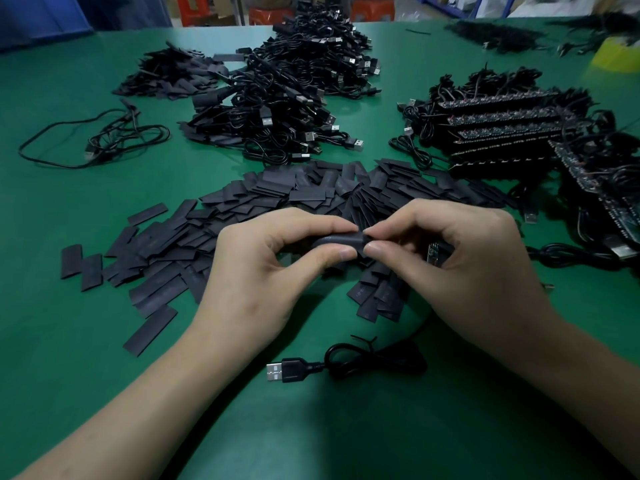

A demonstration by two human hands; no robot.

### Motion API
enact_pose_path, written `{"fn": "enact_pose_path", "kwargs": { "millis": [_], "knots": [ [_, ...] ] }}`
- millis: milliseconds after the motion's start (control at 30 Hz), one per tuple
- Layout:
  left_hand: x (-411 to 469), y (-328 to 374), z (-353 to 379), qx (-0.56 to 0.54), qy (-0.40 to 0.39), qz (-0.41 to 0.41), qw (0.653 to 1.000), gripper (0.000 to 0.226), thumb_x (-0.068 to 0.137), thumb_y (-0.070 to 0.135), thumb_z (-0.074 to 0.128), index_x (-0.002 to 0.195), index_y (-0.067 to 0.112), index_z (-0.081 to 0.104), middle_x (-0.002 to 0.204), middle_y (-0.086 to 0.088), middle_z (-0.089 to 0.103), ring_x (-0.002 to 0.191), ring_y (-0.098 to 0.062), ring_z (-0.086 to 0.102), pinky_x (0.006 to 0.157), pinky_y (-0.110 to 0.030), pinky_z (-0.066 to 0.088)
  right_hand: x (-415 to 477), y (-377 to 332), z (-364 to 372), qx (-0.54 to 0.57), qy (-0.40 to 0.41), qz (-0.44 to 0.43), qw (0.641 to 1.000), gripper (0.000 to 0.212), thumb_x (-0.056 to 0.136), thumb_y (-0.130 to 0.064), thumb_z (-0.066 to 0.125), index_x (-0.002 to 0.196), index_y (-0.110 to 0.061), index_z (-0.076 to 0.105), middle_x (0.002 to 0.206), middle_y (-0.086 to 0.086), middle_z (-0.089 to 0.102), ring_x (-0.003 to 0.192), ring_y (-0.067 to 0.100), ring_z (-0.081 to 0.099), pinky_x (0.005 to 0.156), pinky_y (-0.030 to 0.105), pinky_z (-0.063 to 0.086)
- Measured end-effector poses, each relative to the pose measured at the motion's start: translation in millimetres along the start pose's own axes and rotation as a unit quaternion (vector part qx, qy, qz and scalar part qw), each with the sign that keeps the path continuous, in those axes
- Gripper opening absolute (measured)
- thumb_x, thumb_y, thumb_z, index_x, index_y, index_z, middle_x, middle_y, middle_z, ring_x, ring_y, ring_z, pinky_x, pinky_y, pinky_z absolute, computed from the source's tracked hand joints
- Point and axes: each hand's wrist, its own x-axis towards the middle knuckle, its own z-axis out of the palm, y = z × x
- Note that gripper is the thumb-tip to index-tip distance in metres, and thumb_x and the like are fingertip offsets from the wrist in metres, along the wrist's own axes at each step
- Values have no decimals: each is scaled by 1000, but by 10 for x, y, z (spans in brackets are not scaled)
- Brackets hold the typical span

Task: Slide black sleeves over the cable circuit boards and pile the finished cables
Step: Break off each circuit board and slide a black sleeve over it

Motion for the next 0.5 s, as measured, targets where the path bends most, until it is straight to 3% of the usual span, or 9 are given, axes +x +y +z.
{"fn": "enact_pose_path", "kwargs": {
  "millis": [500],
  "knots": [
    [-2, 57, -44, 74, 7, 58, 996, 20, 83, 19, 81, 103, 17, 80, 98, 10, 76, 93, -4, 71, 85, -26, 55, -29, -38, 25, 16, -4, 23, 1000, 6, 85, -19, 80, 89, -14, 78, 75, -12, 68, 68, 10, 62, 62, 20, 47]
  ]
}}
